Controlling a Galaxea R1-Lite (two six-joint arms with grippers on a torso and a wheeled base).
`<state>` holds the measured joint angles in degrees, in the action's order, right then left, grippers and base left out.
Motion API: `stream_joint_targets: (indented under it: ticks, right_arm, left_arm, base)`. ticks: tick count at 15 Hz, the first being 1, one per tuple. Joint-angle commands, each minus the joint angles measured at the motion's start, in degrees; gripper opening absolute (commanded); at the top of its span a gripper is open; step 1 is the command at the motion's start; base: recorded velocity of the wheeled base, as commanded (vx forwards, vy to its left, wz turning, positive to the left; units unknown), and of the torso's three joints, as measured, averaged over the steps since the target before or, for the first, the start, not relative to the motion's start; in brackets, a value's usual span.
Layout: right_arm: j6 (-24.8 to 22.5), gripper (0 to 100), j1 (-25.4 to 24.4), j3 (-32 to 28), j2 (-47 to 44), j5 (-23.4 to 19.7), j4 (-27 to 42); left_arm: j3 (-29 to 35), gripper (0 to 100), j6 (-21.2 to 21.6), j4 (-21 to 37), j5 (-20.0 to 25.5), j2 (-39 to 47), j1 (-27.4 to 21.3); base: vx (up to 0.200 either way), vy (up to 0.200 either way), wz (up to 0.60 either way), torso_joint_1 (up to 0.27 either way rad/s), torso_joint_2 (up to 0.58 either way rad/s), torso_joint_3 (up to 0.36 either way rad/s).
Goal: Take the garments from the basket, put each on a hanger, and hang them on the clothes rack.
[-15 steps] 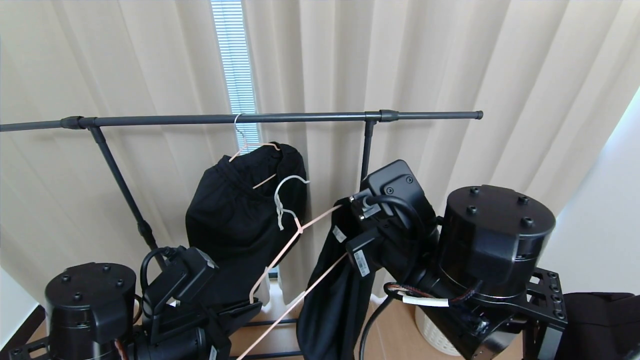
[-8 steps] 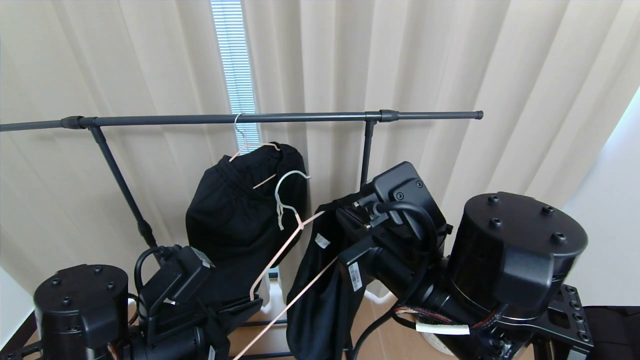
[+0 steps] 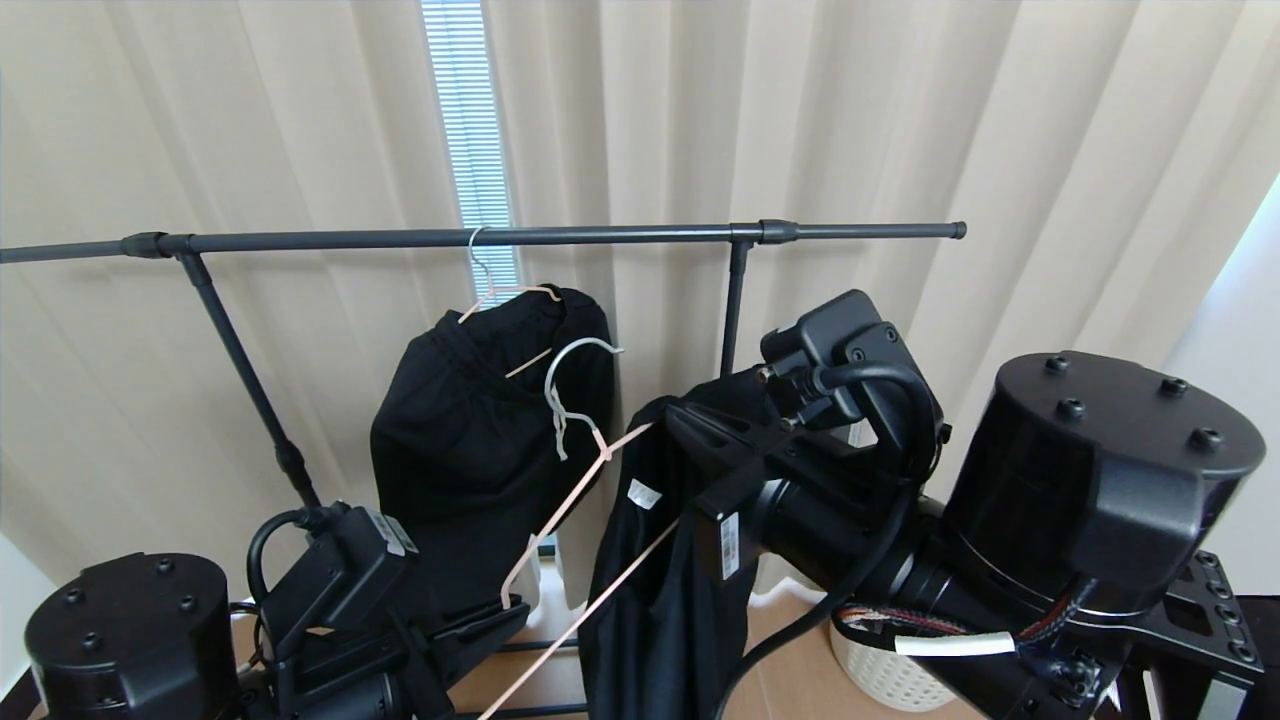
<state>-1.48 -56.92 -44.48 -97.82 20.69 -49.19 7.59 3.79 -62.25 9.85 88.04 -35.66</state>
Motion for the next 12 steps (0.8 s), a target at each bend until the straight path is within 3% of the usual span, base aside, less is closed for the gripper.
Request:
stream_joint_targets:
  ticks: [1,4,5,6,12]
  right_arm:
    - [0.0,0,0.1,0.6,0.4,-0.4,0.1]
    - [0.1,0,0.0,1.6,0.7,-1.7,0.0]
    - [0.0,0,-0.1,3.0,2.0,-5.1,0.1]
    - [0.0,0,-0.1,3.4,2.3,-5.8,0.1]
    - [0.3,0,-1.7,1.8,-0.4,-5.2,0.0]
  left_arm:
    - [-0.1,0,0.0,-0.4,0.0,-0.1,0.0]
    - [-0.4,0,0.0,-1.1,0.0,0.0,0.0]
    - [-0.4,0,-0.1,-1.3,0.0,0.2,0.1]
    - [-0.4,0,0.0,-1.3,0.0,0.2,0.0]
    - [-0.8,0,0.0,-1.4,0.0,0.2,-0.9]
  base:
    - [0.0,0.0,0.0,0.0,0.0,0.0]
    - [0.0,0.0,0.0,0.0,0.0,0.0]
    - [0.0,0.0,0.0,0.0,0.0,0.0]
    - [0.0,0.0,0.0,0.0,0.0,0.0]
    - [0.0,0.0,0.0,0.0,0.0,0.0]
